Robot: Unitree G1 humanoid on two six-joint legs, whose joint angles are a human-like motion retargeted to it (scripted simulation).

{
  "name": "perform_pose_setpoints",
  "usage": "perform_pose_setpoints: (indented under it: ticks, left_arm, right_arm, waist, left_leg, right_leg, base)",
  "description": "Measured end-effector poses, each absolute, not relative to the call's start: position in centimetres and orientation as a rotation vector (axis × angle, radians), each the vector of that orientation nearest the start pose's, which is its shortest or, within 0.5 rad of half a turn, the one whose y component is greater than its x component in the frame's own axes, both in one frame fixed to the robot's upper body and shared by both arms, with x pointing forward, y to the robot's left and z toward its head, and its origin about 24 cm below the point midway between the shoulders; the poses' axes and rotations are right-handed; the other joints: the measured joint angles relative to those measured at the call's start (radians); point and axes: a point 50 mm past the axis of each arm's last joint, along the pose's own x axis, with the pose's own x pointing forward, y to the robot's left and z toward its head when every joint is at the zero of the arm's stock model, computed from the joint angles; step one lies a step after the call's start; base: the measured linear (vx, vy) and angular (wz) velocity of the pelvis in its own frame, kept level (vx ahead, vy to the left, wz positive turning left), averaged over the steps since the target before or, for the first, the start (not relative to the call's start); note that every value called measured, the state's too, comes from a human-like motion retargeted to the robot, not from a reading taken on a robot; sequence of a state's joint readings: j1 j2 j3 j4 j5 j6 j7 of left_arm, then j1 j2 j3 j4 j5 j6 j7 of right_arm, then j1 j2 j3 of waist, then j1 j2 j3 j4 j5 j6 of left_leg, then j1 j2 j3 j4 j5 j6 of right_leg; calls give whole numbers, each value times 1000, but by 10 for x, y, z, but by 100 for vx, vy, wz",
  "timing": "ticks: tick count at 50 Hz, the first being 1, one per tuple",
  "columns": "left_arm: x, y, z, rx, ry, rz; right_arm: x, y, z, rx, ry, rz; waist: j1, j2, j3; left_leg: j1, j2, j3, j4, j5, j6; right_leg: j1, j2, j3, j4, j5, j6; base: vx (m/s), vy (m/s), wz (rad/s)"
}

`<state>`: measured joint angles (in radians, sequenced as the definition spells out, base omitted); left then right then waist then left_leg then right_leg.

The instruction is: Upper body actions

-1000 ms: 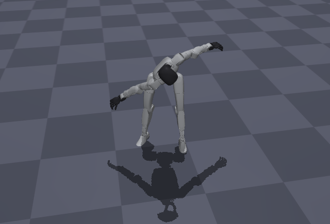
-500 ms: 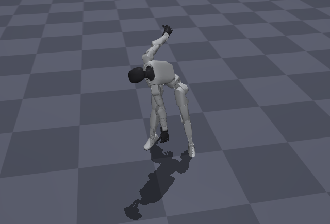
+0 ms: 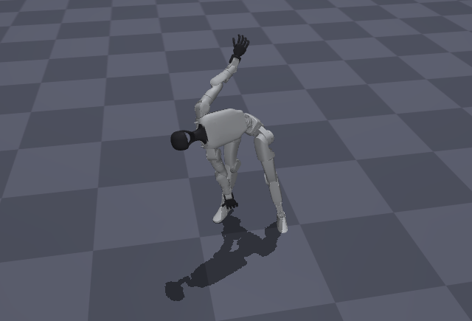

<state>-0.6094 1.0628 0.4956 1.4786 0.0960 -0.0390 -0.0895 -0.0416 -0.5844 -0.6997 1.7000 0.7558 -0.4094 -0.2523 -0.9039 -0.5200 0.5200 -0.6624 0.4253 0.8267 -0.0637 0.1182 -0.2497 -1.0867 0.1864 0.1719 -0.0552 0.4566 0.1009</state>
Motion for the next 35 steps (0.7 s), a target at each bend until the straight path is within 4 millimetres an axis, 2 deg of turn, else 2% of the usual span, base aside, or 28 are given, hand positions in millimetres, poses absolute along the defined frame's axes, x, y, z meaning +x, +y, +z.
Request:
perform_pose_setpoints:
  ticks: [6,10,13,16,20,23,25,27,30,32,35]
  left_arm:
    - [171,501,99,413,627,899]
    - [149,495,64,413,689,878]
    - [104,485,20,277,763,898]
    - [41,462,-29,109,922,939]
    - [-51,415,-75,-22,1168,996]
    - [-125,371,-90,-53,1402,1022]
    - [-171,344,-87,-67,1557,1026]
    - [-207,327,-76,-73,1680,1020]
    - [-246,323,-50,-39,1789,1039]
    - [-260,329,-33,-3,1820,1061]
    - [-281,331,-10,44,1875,1077]
  right_arm:
    - [36,-395,-83,167,718,-1552]
    - [65,-403,-71,101,665,-1481]
    - [108,-413,-53,37,584,-1289]
    - [150,-418,-34,-26,546,-1018]
    - [173,-432,-10,-132,608,-847]
    - [175,-449,13,-281,613,-839]
    - [169,-461,26,-384,628,-851]
    - [154,-475,37,-477,672,-868]
    - [121,-494,47,-584,772,-896]
    - [99,-502,51,-632,835,-911]
    - [77,-508,52,-682,875,-921]
  waist:
    - [49,0,0]
    - [96,27,0]
    - [114,55,0]
    - [148,83,0]
    - [240,151,0]
    - [355,230,0]
    - [450,288,0]
    - [556,359,0]
    - [731,489,0]
    - [851,572,0]
    - [997,687,0]
  left_leg:
    - [73,-8,-26,9,6,16]
    - [130,-22,-55,17,1,31]
    - [167,-32,-85,27,-8,37]
    - [197,-56,-113,32,-15,46]
    - [205,-103,-167,29,-10,69]
    - [200,-144,-213,20,4,91]
    - [191,-170,-247,21,12,105]
    - [168,-198,-294,25,24,121]
    - [127,-240,-385,28,48,137]
    - [96,-268,-446,29,68,141]
    - [48,-321,-552,24,98,144]
  right_leg:
    - [97,-17,-23,15,-20,-9]
    - [173,-36,-49,29,-37,-16]
    - [233,-56,-69,32,-42,-16]
    - [284,-86,-83,36,-46,-15]
    - [333,-143,-113,43,-52,-13]
    - [362,-187,-143,47,-62,-11]
    - [380,-221,-165,53,-71,-9]
    - [398,-259,-199,57,-85,-6]
    - [428,-320,-272,60,-107,2]
    - [449,-363,-325,62,-124,9]
    - [479,-426,-424,61,-143,21]
  base:
    - [24,-19,45]
    - [35,-8,65]
    - [30,-2,68]
    - [39,11,70]
    - [52,13,88]
    - [57,8,97]
    - [67,10,110]
    - [66,0,137]
    - [54,-21,167]
    - [58,-31,180]
    - [44,-43,206]
